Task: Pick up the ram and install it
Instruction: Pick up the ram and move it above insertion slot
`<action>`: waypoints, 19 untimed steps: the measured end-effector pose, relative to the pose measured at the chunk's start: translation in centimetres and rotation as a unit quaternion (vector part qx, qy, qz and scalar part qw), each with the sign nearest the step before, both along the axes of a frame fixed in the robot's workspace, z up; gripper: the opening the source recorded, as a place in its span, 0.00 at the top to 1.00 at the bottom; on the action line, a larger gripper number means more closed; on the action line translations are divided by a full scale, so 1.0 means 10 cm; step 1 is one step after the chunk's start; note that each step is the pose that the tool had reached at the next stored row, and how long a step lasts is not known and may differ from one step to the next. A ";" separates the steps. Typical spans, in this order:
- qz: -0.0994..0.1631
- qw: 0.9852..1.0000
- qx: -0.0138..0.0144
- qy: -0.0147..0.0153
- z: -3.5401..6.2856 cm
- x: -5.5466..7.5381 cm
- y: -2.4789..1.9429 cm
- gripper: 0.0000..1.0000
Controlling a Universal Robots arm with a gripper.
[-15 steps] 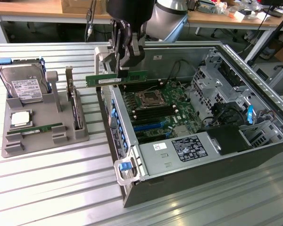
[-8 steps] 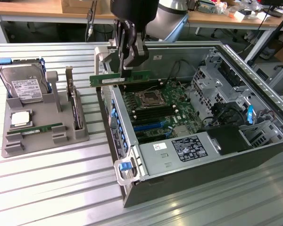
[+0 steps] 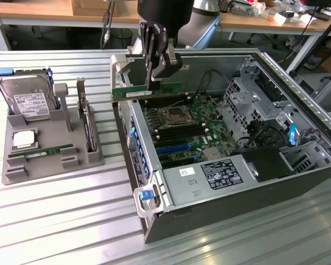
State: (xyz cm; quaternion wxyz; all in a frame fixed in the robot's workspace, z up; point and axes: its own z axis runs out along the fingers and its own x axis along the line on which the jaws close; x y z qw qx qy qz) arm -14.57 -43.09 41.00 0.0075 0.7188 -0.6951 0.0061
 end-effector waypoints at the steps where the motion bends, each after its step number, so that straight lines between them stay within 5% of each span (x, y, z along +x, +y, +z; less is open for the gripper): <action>1: 0.000 1.000 0.000 0.000 0.000 0.02 0.000 0.88; 19: 0.001 1.000 -0.002 0.000 -0.001 0.27 0.004 0.88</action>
